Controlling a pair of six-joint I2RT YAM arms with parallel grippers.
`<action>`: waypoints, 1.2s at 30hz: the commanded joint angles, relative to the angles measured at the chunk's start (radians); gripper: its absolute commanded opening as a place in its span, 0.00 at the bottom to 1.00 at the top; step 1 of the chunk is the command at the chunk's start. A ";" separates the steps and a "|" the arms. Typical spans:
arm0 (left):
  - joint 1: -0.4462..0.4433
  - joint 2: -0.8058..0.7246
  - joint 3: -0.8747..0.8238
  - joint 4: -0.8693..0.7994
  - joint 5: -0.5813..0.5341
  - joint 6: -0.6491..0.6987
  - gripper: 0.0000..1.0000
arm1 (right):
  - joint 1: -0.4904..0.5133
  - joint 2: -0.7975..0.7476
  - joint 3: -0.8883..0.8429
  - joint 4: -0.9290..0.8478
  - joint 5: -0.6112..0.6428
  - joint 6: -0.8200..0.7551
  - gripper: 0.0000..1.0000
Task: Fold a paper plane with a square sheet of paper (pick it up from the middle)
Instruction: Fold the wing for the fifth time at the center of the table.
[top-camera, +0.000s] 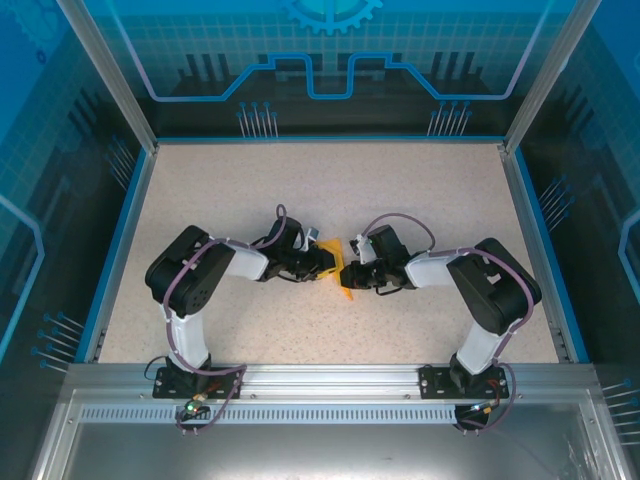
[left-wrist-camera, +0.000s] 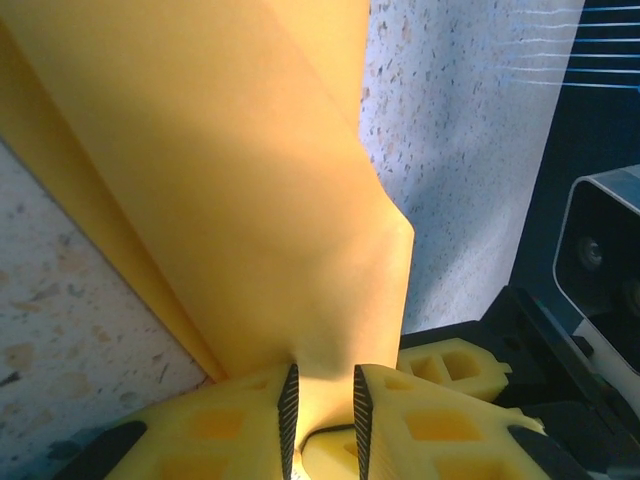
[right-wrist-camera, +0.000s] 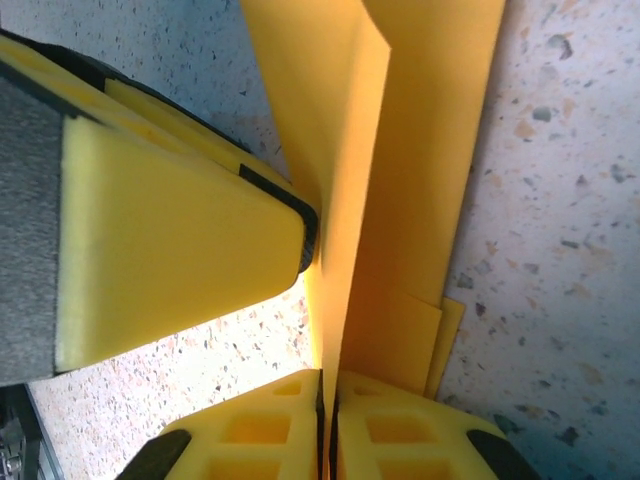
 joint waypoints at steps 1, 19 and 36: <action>-0.005 0.001 0.035 -0.103 -0.047 0.045 0.24 | 0.022 0.051 -0.009 -0.054 0.112 -0.046 0.12; -0.009 0.016 0.059 -0.209 -0.081 0.078 0.21 | 0.007 -0.063 -0.042 -0.074 0.032 0.008 0.21; -0.008 0.014 0.050 -0.229 -0.095 0.080 0.21 | 0.009 -0.116 -0.093 -0.083 0.003 0.028 0.14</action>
